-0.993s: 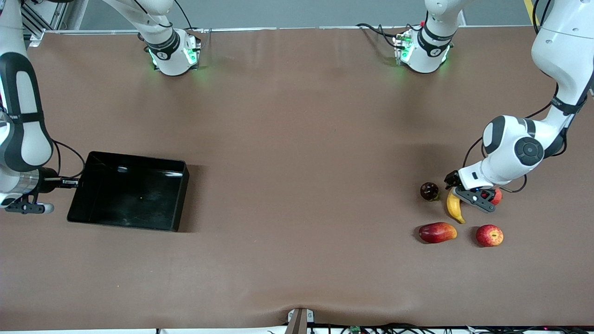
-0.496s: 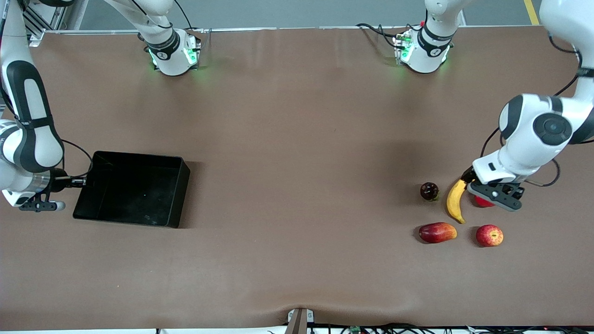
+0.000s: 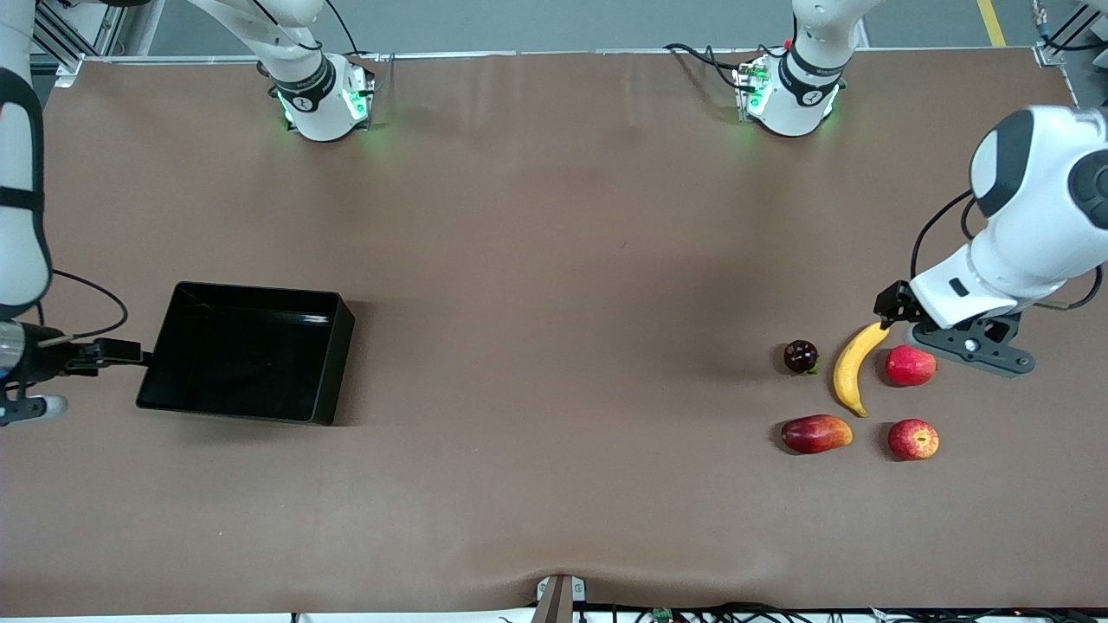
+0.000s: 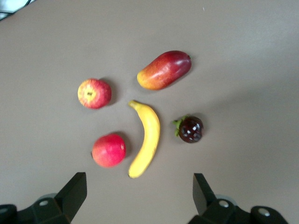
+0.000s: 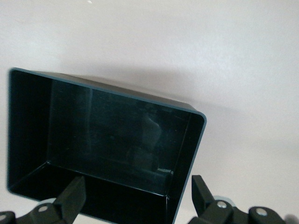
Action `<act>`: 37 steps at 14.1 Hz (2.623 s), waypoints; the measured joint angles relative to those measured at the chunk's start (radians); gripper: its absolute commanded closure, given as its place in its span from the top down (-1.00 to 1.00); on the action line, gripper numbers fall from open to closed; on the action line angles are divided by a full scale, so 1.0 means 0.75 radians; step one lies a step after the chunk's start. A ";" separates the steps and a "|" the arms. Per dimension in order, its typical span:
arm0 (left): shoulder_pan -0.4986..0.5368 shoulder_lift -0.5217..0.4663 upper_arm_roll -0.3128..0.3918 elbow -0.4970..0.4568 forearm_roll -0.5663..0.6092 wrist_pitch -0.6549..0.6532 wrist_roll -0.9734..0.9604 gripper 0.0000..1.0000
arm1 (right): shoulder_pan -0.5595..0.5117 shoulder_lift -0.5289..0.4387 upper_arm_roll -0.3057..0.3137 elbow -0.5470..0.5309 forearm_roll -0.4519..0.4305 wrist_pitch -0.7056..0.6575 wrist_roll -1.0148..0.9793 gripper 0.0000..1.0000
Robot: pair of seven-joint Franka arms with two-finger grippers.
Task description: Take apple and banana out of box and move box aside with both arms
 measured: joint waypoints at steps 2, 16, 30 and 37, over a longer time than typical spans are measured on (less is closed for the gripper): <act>0.000 -0.007 -0.048 0.094 -0.001 -0.136 -0.139 1.00 | 0.002 -0.023 0.002 0.038 0.001 -0.015 -0.001 1.00; 0.074 -0.069 -0.094 0.388 -0.140 -0.405 -0.234 1.00 | 0.448 -0.538 -0.258 0.083 -0.015 -0.545 0.130 1.00; -0.711 -0.413 0.785 0.182 -0.328 -0.570 -0.316 1.00 | 0.297 -0.722 -0.122 -0.162 -0.021 -0.523 0.182 1.00; -0.706 -0.430 0.803 0.155 -0.330 -0.571 -0.320 1.00 | 0.306 -0.731 -0.111 -0.184 -0.073 -0.476 0.183 1.00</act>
